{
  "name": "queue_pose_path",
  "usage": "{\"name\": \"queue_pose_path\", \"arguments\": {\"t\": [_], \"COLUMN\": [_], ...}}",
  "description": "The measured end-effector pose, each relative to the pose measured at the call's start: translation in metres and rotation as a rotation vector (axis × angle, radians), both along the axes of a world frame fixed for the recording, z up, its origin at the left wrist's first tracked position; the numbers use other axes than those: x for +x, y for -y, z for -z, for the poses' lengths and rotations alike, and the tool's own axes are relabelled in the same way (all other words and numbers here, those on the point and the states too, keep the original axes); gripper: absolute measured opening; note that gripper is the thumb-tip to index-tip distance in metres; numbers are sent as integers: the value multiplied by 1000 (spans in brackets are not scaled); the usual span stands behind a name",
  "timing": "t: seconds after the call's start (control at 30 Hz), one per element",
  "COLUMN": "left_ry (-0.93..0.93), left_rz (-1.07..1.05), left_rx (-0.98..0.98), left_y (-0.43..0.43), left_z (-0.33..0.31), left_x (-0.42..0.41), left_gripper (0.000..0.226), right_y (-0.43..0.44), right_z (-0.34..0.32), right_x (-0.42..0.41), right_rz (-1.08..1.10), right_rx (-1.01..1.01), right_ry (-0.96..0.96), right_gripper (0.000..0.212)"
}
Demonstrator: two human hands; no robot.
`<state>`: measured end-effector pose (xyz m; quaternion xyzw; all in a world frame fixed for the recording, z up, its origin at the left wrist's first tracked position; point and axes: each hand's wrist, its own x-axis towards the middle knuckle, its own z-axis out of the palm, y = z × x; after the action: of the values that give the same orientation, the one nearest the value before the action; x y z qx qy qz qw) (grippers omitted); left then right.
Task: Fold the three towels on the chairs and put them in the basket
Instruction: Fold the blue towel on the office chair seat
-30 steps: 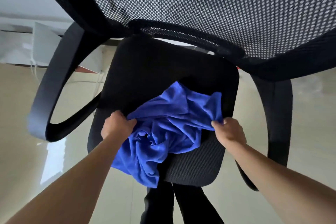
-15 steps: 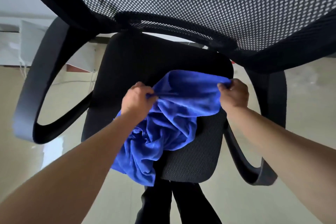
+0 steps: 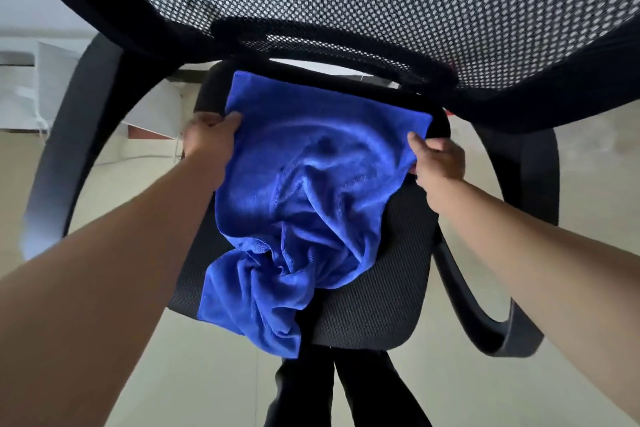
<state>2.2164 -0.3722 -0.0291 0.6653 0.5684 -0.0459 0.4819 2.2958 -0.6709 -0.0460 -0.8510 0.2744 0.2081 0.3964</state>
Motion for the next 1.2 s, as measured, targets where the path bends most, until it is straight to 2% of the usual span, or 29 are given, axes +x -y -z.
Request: {"name": "queue_pose_path", "arguments": {"t": [0.07,0.13,0.27,0.4,0.47,0.53,0.6,0.63,0.73,0.8,0.87,0.9,0.93,0.97,1.0,1.07,1.13,1.2], "left_ry": [-58,-90,-43,-67,-92,-27,2,2,-56,-102,-62,-38,-95,-185,-162,33,-50,-115], "left_rz": [61,67,5,86,273,417,418,333,121,130,139,103,195,392,376,19,30,100], "left_rx": [12,37,72,103,308,455,425,370,149,125,88,123,250,402,420,146,221,206], "left_y": [4,3,-7,-9,-5,-4,-3,-5,-13,-26,-34,-35,-37,-35,-31,-26,-24,-13], "left_z": [4,7,7,3,-1,0,2,3,7,19,27,30,29,25,17,9,12,9], "left_x": [-11,-15,-5,7,15,26,37,44,55,56,57,59,57,57,57,52,32,3], "left_gripper": [35,21,11,16,12,29,30,31,35,34,45,47,43,41,41,46,43,42], "right_y": [3,2,4,5,0,-10,-19,-21,-18,-12,-8,-8,-7,-8,-7,-7,-6,-3], "right_z": [5,4,2,3,3,0,-6,-7,1,9,11,10,10,11,12,9,2,1], "right_x": [-12,-16,4,8,10,20,33,38,38,34,32,32,33,33,33,27,12,-13], "right_rz": [-2,-19,-29,-92,-101,80,259,286,146,-47,-134,-145,-138,-121,-96,-42,2,18], "right_rx": [23,14,-96,-153,-174,-61,3,8,-38,-99,-143,-170,-191,-197,-193,-166,-149,-118], "right_ry": [-103,-136,7,-30,-15,-27,-96,-120,-101,16,132,173,190,200,195,185,167,99], "right_gripper": [42,32,20,21,25,39,61,67,54,36,33,36,38,38,38,39,41,34]}}
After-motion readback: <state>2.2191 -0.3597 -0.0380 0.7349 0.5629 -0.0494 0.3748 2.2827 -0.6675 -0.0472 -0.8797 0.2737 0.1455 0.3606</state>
